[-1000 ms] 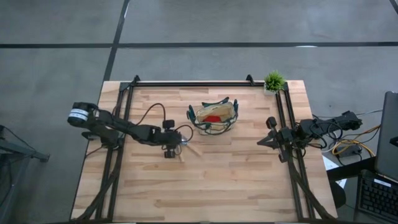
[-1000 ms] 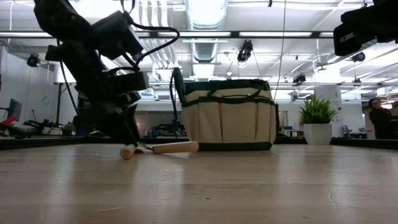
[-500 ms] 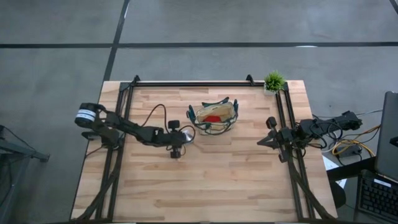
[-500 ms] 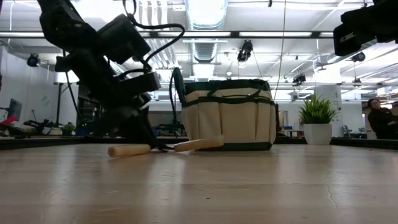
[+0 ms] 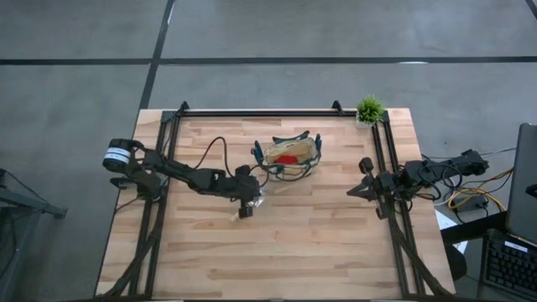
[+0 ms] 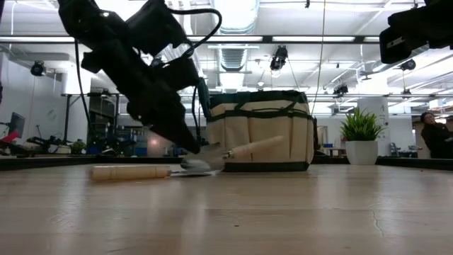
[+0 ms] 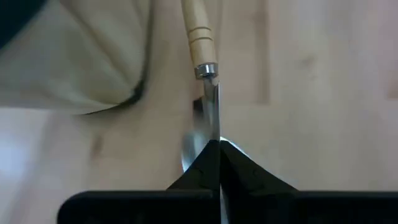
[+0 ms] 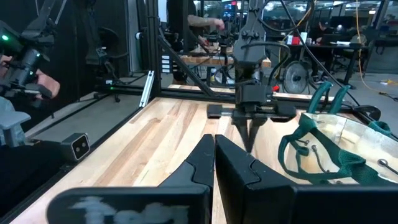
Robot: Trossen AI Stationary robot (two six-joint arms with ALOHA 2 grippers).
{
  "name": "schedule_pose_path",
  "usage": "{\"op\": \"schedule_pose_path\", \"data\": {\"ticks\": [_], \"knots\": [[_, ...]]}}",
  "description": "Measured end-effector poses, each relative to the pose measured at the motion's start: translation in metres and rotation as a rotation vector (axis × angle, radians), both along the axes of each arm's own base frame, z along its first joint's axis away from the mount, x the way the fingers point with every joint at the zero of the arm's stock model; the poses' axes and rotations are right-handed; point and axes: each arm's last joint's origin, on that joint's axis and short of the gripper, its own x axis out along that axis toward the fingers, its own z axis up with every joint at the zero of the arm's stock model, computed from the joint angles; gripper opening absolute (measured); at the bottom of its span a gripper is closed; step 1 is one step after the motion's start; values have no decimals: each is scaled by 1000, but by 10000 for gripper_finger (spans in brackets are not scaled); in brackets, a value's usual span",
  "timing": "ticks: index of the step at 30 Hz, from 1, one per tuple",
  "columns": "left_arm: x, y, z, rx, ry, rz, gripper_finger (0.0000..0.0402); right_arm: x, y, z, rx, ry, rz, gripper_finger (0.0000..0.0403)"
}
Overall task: Pick & Place Garden tools in Gardening bag
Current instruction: Put the brown trowel into the brown bag
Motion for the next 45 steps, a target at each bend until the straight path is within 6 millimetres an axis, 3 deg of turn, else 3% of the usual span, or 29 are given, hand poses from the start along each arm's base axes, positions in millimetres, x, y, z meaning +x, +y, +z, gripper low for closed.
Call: {"op": "schedule_pose_path", "data": {"ticks": [11, 24, 37, 45], "knots": [[5, -6, 6, -206, -16, -48, 1, 0, 0, 0, -2, 0, 0, 8], [4, -22, 8, -269, -13, -98, 0, 0, 0, 0, -49, -11, 2, 8], [16, -56, 38, -291, -48, -189, 0, 0, 0, 6, -56, -78, 0, 8], [23, -65, 55, -281, -66, -193, 0, 0, 0, 31, 199, -283, 16, 8]]}}
